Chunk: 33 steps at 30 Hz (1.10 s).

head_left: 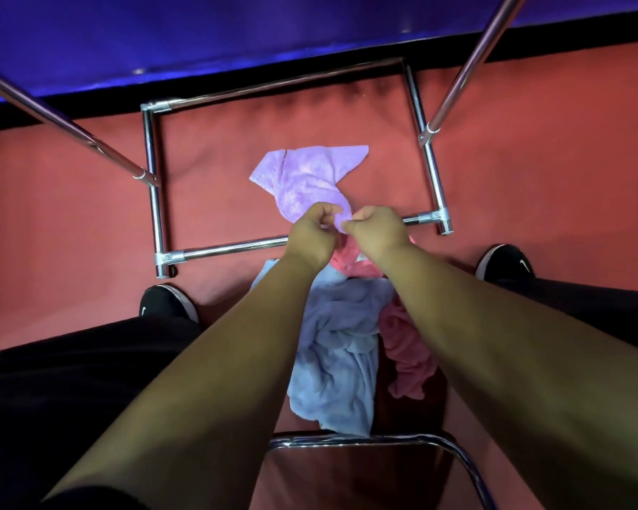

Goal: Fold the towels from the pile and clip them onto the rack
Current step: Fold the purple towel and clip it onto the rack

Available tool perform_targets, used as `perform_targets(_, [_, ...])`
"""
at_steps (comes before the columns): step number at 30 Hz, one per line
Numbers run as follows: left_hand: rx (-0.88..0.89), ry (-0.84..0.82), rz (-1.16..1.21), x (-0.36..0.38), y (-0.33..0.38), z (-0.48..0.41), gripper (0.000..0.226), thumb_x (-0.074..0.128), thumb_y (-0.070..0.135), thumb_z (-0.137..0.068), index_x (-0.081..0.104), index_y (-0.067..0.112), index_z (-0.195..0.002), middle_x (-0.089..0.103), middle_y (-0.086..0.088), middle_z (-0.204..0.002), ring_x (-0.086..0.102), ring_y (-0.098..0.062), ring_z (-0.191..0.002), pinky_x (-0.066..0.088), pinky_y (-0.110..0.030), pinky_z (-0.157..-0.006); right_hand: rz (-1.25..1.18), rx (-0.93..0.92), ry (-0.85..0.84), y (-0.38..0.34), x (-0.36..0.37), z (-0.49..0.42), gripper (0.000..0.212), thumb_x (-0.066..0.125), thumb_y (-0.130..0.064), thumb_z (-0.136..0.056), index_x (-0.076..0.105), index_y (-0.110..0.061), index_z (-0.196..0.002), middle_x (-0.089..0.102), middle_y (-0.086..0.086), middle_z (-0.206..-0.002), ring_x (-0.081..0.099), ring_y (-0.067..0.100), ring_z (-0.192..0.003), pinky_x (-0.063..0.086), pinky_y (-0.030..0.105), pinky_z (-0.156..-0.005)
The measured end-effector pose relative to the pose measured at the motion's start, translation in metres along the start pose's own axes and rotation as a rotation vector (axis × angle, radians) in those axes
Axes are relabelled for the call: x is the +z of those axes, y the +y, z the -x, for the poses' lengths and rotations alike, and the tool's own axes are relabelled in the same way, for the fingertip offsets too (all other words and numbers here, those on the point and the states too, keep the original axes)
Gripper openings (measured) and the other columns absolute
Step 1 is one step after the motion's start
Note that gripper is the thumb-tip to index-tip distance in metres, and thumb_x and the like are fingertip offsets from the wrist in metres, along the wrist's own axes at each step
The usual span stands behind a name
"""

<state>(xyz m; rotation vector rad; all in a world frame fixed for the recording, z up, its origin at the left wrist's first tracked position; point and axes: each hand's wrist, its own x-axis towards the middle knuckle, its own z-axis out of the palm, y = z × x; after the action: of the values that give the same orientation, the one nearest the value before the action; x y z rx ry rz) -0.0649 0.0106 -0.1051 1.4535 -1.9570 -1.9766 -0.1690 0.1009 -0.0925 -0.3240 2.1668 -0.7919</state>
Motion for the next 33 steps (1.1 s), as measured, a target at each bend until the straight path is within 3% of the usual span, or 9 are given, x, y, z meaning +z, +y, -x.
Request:
perform_targets(3, [0.076,0.003,-0.083,0.001,0.012,0.012,0.035,0.066,-0.013,-0.087,0.066,0.018,-0.103,0.061,0.0,-0.087,0.053,-0.01,-0.065,0.05,-0.017,-0.058,-0.083,-0.05,0.083,-0.019,-0.007,0.016,0.005,0.073,-0.02,-0.091,0.076,-0.017,-0.089,0.074,0.007,-0.083,0.064,0.024,-0.081,0.052,0.032,-0.074])
perform_targets(6, [0.112,0.079,-0.202,-0.007,0.024,0.02,0.027,0.076,0.001,-0.083,0.063,0.023,-0.087,0.062,0.001,-0.08,0.05,-0.013,-0.062,0.045,-0.025,-0.066,-0.12,-0.15,0.159,-0.036,-0.02,0.038,0.009,0.067,-0.017,-0.089,0.075,-0.015,-0.092,0.076,0.004,-0.086,0.067,0.024,-0.083,0.053,0.034,-0.078])
perform_targets(10, [0.209,0.134,-0.201,-0.026,0.065,0.049,0.033,0.086,0.016,-0.067,0.053,0.023,-0.07,0.051,0.007,-0.068,0.043,-0.018,-0.065,0.039,-0.031,-0.063,-0.103,-0.31,0.173,-0.062,-0.048,0.068,0.003,0.065,-0.018,-0.092,0.066,-0.017,-0.09,0.059,-0.008,-0.072,0.052,0.015,-0.072,0.044,0.031,-0.066])
perform_targets(14, [0.286,0.033,-0.236,-0.053,0.126,0.092,0.025,0.08,0.026,-0.067,0.063,0.014,-0.081,0.063,0.002,-0.078,0.054,-0.014,-0.071,0.043,-0.032,-0.067,-0.015,-0.465,0.196,-0.106,-0.09,0.102,0.014,0.068,-0.015,-0.089,0.065,-0.024,-0.079,0.061,-0.009,-0.073,0.054,0.009,-0.071,0.044,0.024,-0.067])
perform_targets(19, [0.401,-0.065,-0.065,-0.089,0.208,0.155,0.027,0.068,0.011,-0.068,0.045,0.025,-0.072,0.051,-0.003,-0.069,0.048,-0.012,-0.059,0.042,-0.032,-0.067,0.135,-0.648,0.296,-0.156,-0.146,0.16,0.006,0.066,-0.017,-0.092,0.071,-0.018,-0.089,0.063,-0.008,-0.075,0.057,0.013,-0.076,0.044,0.029,-0.073])
perform_targets(22, [0.417,-0.192,0.008,-0.108,0.247,0.193,0.022,0.066,0.005,-0.077,0.053,0.018,-0.09,0.064,-0.015,-0.084,0.07,-0.02,-0.07,0.057,-0.044,-0.086,0.165,-0.705,0.291,-0.178,-0.172,0.198,0.009,0.067,-0.021,-0.091,0.075,-0.023,-0.09,0.066,-0.011,-0.074,0.057,0.002,-0.07,0.042,0.012,-0.066])
perform_targets(26, [0.545,-0.253,-0.168,-0.115,0.277,0.232,0.04,0.067,-0.002,-0.09,0.064,0.014,-0.127,0.074,-0.008,-0.11,0.072,-0.02,-0.099,0.059,-0.042,-0.092,0.1,-0.805,0.255,-0.204,-0.188,0.245,0.008,0.072,-0.031,-0.094,0.076,-0.031,-0.086,0.072,-0.017,-0.078,0.059,-0.014,-0.069,0.038,0.006,-0.061])
perform_targets(30, [0.67,-0.186,-0.255,-0.117,0.282,0.256,0.031,0.072,0.007,-0.096,0.074,0.017,-0.125,0.079,0.009,-0.113,0.071,-0.002,-0.103,0.056,-0.024,-0.087,0.056,-0.871,0.257,-0.218,-0.196,0.28,0.009,0.071,-0.03,-0.093,0.08,-0.029,-0.091,0.079,-0.016,-0.088,0.068,-0.009,-0.083,0.043,0.004,-0.068])
perform_targets(33, [0.654,-0.106,-0.249,-0.123,0.266,0.261,0.016,0.078,0.022,-0.093,0.074,0.016,-0.107,0.078,0.0,-0.104,0.07,-0.01,-0.097,0.058,-0.046,-0.098,0.048,-0.884,0.263,-0.213,-0.198,0.287,0.012,0.069,-0.03,-0.092,0.081,-0.031,-0.095,0.079,-0.018,-0.092,0.069,-0.008,-0.091,0.045,0.005,-0.074])
